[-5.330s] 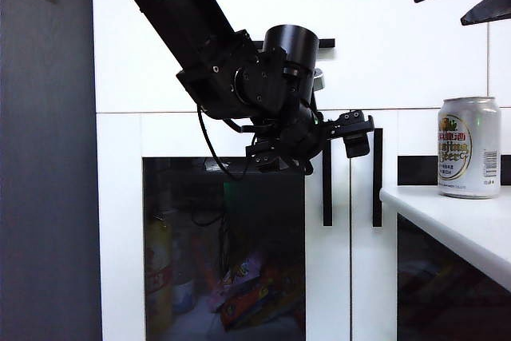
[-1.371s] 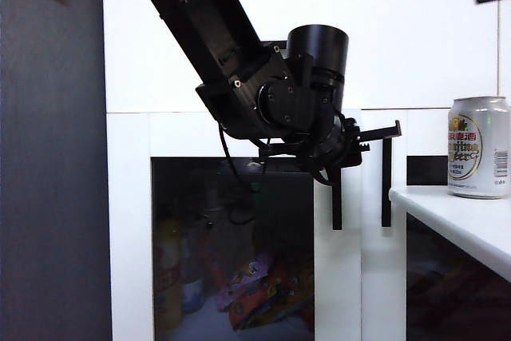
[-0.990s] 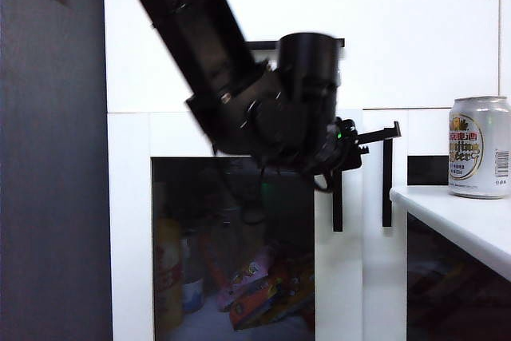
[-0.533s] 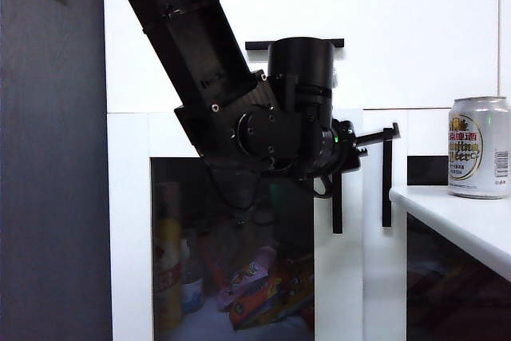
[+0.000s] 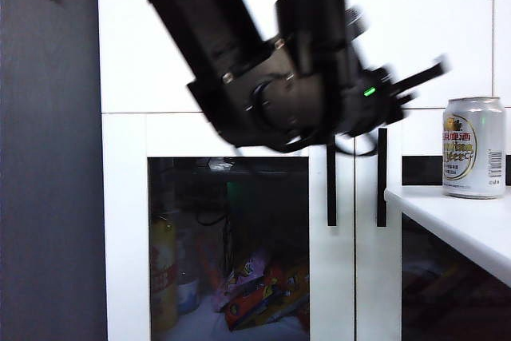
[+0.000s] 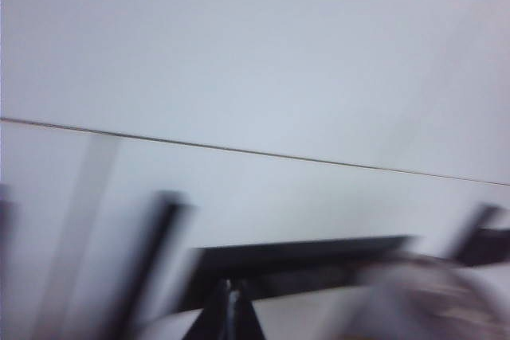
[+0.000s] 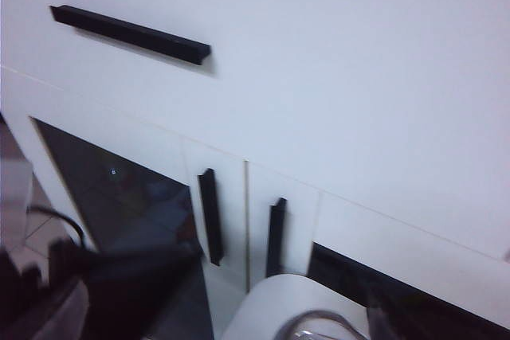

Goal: Open the left door of the white cabinet, pick up a can of beverage from the table on the right, place it inside the cabinet, and finally close the cabinet door.

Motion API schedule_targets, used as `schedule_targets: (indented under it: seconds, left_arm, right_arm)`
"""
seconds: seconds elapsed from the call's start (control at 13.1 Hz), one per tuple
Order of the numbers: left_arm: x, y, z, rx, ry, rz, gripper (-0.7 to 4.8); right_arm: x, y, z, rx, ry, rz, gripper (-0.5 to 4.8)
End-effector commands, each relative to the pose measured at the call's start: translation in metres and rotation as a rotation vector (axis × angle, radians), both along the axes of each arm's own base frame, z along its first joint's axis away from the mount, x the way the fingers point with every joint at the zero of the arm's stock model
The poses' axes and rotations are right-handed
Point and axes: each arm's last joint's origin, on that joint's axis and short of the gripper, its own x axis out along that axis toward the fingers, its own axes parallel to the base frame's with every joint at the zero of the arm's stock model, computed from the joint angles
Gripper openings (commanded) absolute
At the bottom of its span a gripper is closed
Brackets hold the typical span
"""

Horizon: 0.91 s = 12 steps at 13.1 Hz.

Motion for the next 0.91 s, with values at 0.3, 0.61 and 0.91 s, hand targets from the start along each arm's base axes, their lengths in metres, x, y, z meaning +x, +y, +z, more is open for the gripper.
schedule_targets:
  seconds: [0.3, 0.61, 0.91]
  left_arm:
    - [-0.003, -0.004, 0.002, 0.022, 0.012, -0.020, -0.05]
    - [-0.003, -0.004, -0.006, 0.091, 0.064, -0.021, -0.05]
    - [-0.003, -0.005, -0.007, 0.099, 0.069, -0.022, -0.05]
  right_arm:
    - [-0.007, -0.002, 0.010, -0.011, -0.054, -0.048, 4.79]
    - [-0.013, -0.002, 0.017, -0.010, -0.079, -0.055, 4.79]
    - [-0.015, -0.005, 0.018, -0.014, -0.076, -0.079, 4.79]
